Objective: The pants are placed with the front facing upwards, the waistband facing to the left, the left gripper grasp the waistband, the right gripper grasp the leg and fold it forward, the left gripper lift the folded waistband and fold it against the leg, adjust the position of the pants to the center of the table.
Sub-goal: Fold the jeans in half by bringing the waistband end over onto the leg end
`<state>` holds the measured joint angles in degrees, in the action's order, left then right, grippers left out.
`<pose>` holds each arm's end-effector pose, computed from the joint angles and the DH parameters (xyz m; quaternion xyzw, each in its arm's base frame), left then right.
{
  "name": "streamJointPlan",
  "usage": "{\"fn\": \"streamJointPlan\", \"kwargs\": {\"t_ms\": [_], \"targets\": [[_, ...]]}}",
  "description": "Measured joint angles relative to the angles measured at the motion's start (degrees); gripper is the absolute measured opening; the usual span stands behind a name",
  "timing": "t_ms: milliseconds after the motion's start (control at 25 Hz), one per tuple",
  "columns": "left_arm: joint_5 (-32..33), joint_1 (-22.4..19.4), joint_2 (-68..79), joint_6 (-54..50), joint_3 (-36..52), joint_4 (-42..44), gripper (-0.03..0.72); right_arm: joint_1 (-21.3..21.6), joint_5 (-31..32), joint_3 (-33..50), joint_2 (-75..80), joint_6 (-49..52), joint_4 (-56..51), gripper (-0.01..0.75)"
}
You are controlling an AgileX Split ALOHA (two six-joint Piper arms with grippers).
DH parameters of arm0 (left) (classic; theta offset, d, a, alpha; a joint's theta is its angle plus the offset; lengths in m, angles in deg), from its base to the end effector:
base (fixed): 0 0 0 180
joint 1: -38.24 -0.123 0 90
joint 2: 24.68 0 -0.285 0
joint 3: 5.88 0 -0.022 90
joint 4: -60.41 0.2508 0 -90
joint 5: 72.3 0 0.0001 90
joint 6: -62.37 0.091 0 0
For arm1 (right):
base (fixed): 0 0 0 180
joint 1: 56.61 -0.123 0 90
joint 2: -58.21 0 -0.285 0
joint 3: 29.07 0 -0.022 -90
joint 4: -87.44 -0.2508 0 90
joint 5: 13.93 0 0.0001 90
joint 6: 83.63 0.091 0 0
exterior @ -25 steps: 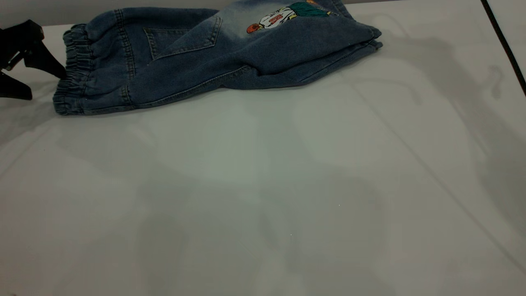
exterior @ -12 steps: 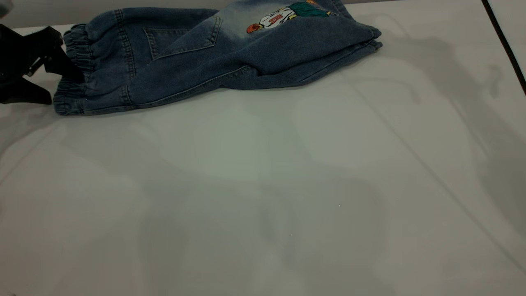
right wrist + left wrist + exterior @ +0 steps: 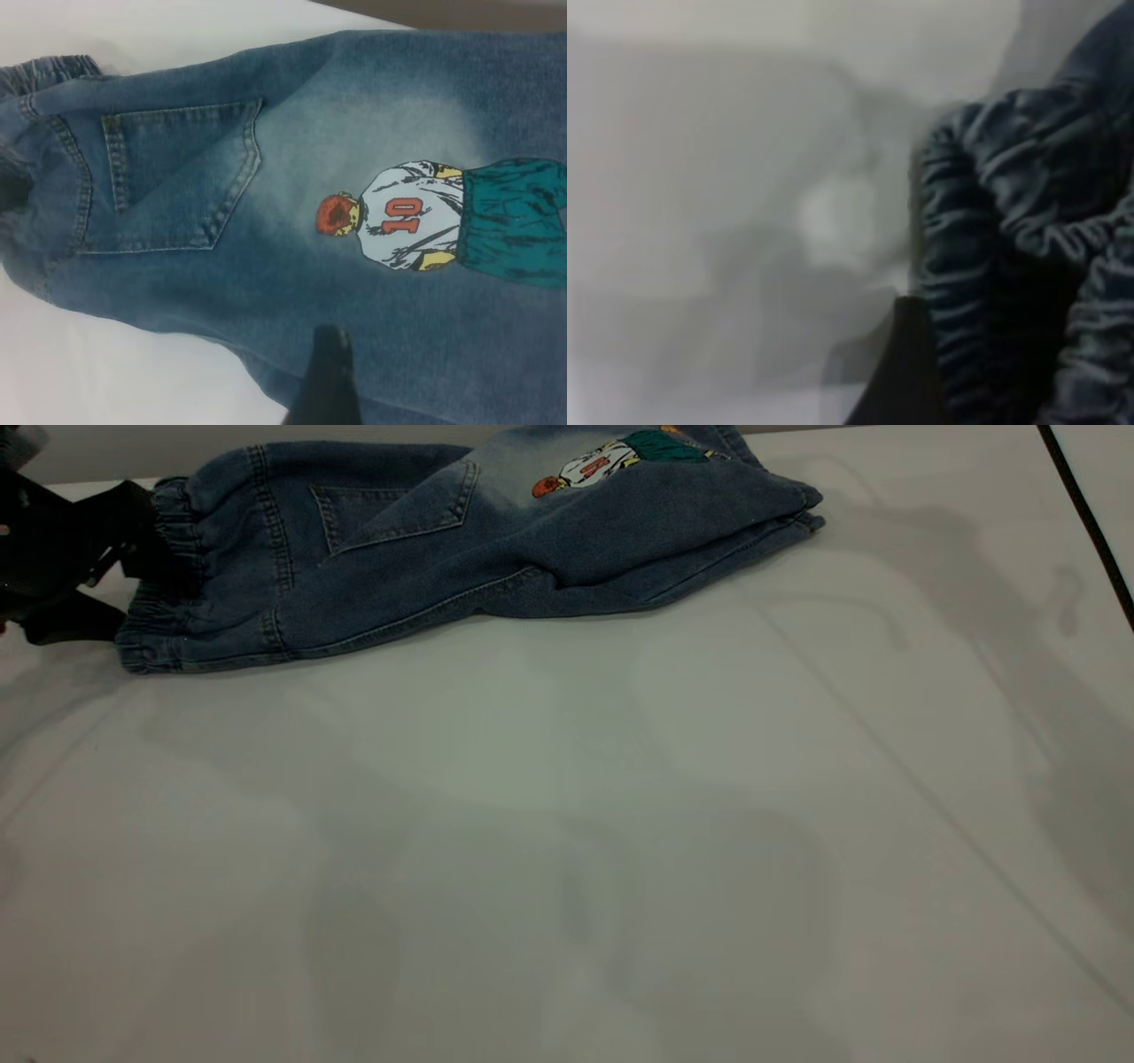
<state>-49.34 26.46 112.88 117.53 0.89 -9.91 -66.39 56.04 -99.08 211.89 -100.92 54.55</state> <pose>0.4117 0.0516 0.0494 -0.1663 0.9406 -0.1853 0.2310 0.5254 0.1377 0.2309 -0.1857 0.9158 0.2661 0.2366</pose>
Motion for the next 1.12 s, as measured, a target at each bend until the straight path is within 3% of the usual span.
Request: {"fn": "streamJointPlan", "kwargs": {"t_ms": [280, 400, 640, 760, 1120], "targets": [[0.7, 0.6, 0.9, 3.3, 0.0, -5.6, 0.512, -1.3, -0.1, 0.0, 1.7, 0.1, -2.0, 0.551], [1.1, 0.6, 1.0, 3.1, 0.0, -5.9, 0.418, -3.0, -0.1, 0.0, 2.4, -0.9, -1.8, 0.551], [1.3, 0.6, 1.2, 3.3, 0.1, -6.1, 0.158, -7.3, -0.1, 0.0, 4.1, -1.4, -1.7, 0.551], [1.9, 0.6, 1.2, 3.4, 0.1, -6.1, 0.081, -9.6, -2.7, 0.0, 5.5, -2.0, -1.7, 0.551], [5.5, 0.6, 1.0, 3.5, 0.0, -6.6, 0.076, -15.4, -15.0, 0.0, 11.0, -2.7, -1.1, 0.531]]}}
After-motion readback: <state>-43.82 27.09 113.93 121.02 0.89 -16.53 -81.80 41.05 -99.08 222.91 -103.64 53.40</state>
